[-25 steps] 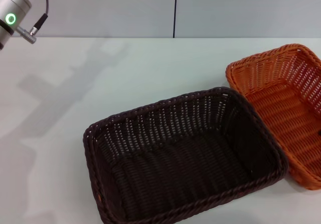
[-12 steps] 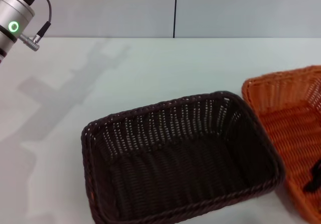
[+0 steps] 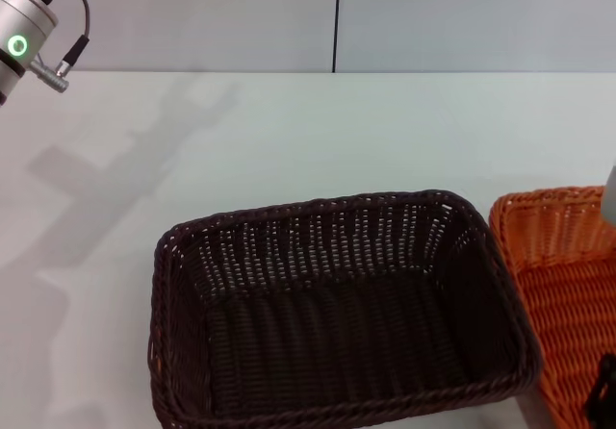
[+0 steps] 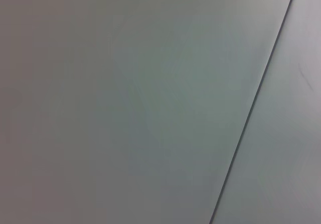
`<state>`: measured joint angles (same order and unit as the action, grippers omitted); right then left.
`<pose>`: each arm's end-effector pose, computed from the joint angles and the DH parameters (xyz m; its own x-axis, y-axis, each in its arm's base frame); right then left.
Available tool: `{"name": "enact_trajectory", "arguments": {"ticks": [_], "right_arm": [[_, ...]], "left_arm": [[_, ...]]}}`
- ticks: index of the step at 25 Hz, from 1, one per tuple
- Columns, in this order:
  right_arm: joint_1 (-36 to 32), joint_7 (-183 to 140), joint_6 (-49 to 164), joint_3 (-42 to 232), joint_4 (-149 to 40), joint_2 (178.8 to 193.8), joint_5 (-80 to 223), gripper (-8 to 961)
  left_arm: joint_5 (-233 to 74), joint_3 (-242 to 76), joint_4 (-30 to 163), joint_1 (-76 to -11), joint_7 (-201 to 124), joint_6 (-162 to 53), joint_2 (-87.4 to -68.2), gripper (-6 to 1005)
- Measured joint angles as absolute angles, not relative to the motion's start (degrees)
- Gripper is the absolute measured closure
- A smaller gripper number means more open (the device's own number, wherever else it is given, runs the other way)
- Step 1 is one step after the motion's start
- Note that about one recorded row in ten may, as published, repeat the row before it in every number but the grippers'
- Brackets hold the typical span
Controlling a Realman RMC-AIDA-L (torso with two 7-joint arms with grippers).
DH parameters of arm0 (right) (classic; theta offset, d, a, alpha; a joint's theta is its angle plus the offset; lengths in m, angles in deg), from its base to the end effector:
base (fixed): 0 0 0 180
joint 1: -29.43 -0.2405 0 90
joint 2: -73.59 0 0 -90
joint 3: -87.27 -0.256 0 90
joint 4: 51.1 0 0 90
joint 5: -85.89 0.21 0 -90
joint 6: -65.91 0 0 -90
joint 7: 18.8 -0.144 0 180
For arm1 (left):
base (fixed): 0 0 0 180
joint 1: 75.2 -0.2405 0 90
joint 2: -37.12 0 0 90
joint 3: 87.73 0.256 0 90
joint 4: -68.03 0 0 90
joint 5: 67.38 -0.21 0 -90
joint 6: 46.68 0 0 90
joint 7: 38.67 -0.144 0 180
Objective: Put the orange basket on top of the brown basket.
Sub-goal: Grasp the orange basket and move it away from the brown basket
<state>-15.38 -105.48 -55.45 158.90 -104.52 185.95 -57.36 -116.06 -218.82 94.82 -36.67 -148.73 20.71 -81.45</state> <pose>0.2085 0.3063 0.0323 0.9137 0.1180 0.3888 -0.0967 -0.8662 0.4902 -0.1982 0.4324 0.0719 0.2056 -0.0575 0.9770 0.7787 -0.5950 -0.1988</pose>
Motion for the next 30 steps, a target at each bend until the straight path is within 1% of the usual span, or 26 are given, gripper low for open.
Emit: {"name": "enact_trajectory", "arguments": {"ticks": [4, 6, 8, 11, 12, 13, 16, 18, 20, 23, 30], "right_arm": [[-16.3, -105.3, -57.9, 159.1, -104.6, 186.74, -57.3, 421], [-16.4, -105.3, -57.7, 158.3, -105.0, 186.6, -57.3, 427], [-16.5, -105.2, -56.6, 155.5, -106.0, 185.73, -57.4, 433], [-16.8, -105.1, -53.4, 149.1, -107.7, 183.76, -57.6, 442], [-17.2, -104.9, -50.0, 145.2, -108.2, 182.28, -57.6, 445], [-17.2, -104.9, -50.0, 145.2, -108.2, 182.28, -57.6, 448], [-17.4, -104.5, -43.2, 141.5, -108.1, 180.15, -58.0, 456], [-17.5, -104.5, -39.1, 140.6, -107.9, 179.45, -59.1, 462], [-17.7, -104.3, -35.2, 139.8, -107.7, 179.19, -60.4, 468], [-18.0, -103.8, -31.6, 139.6, -107.3, 179.22, -60.9, 477], [-19.9, -102.1, -26.9, 140.3, -101.6, 179.83, -63.3, 497]], "left_arm": [[-116.0, -219.2, 94.8, -36.6, -148.8, 20.3, -81.38, 156], [-116.0, -219.4, 94.8, -36.6, -148.8, 20.3, -81.36, 156], [-116.0, -219.6, 94.8, -36.7, -148.8, 20.2, -81.35, 157], [-115.9, -219.8, 94.8, -36.9, -148.8, 20.2, -81.35, 157], [-115.9, -219.8, 94.8, -36.9, -148.8, 20.2, -81.35, 158], [-115.8, -219.9, 94.8, -36.9, -148.8, 20.2, -81.35, 158], [-115.6, -220.3, 94.8, -37.2, -148.8, 20.2, -81.35, 158], [-115.6, -220.3, 94.8, -37.3, -148.8, 20.2, -81.35, 159], [-115.6, -220.4, 94.8, -37.4, -148.8, 20.2, -81.35, 159], [-115.6, -220.4, 94.8, -37.4, -148.8, 20.2, -81.35, 159], [-115.4, -220.4, 94.2, -37.4, -148.9, 20.1, -81.41, 158]]}}
